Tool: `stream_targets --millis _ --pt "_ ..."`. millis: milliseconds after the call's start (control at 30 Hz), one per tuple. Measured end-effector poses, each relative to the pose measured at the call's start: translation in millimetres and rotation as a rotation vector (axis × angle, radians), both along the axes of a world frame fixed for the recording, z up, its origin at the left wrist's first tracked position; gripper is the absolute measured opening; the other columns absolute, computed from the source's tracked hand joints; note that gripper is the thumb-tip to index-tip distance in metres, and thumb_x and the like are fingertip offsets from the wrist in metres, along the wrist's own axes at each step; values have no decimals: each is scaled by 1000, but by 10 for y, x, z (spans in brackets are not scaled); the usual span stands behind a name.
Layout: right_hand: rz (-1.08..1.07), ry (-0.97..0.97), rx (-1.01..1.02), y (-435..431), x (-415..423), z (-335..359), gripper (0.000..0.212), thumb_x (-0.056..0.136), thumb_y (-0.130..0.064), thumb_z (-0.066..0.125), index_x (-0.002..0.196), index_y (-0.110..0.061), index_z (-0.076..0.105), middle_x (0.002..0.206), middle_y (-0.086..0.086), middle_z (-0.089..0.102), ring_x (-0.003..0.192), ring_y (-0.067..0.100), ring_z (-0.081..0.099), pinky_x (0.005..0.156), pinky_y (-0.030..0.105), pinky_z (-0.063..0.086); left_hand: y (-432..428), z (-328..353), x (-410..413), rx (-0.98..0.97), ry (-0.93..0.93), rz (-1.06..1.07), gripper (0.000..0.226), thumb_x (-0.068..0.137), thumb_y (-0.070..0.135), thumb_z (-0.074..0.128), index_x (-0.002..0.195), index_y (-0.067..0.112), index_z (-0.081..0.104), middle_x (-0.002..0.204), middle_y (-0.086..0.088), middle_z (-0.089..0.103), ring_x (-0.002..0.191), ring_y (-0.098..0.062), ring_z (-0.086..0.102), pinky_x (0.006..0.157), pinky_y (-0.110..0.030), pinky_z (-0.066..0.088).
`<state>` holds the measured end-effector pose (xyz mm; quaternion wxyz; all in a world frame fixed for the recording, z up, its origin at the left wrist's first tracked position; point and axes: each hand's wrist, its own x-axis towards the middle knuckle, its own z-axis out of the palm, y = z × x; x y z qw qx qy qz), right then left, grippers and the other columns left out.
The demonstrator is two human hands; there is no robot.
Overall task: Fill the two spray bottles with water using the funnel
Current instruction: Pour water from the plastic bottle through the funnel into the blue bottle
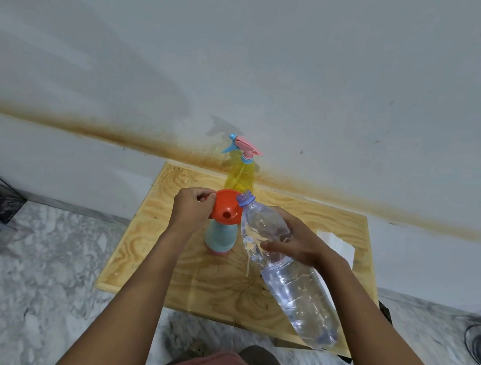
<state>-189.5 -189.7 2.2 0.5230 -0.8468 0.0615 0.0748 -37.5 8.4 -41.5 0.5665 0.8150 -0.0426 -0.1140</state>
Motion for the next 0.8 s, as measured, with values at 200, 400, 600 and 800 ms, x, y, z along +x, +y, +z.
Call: stream_targets --millis 200,400,600,800 --pt "-209 -263 3 -114 -64 88 66 68 -49 75 129 -48 51 118 -19 65 103 7 67 81 28 54 -3 3 6 12 5 -7 15 93 14 65 98 8 77 78 10 68 72 -6 65 67 -30 60" --pt "-558 -565 39 -240 -57 125 65 73 -38 77 131 -33 49 121 -15 62 113 10 64 92 26 52 -10 -15 13 -6 38 -5 13 92 15 66 94 12 78 83 10 69 84 -15 69 77 -43 62" --pt "-741 -559 77 -275 184 -13 76 78 -16 81 141 -27 41 131 -9 58 119 10 62 99 34 55 -13 -9 10 -12 54 7 12 92 14 66 95 13 77 86 9 69 92 -20 69 82 -46 61" --pt "-854 -564 49 -370 417 -152 79 77 -14 80 143 -27 39 138 -1 54 123 13 59 103 40 52 -9 6 10 -12 59 -4 10 92 14 66 90 17 76 86 7 69 92 -21 70 81 -46 61"
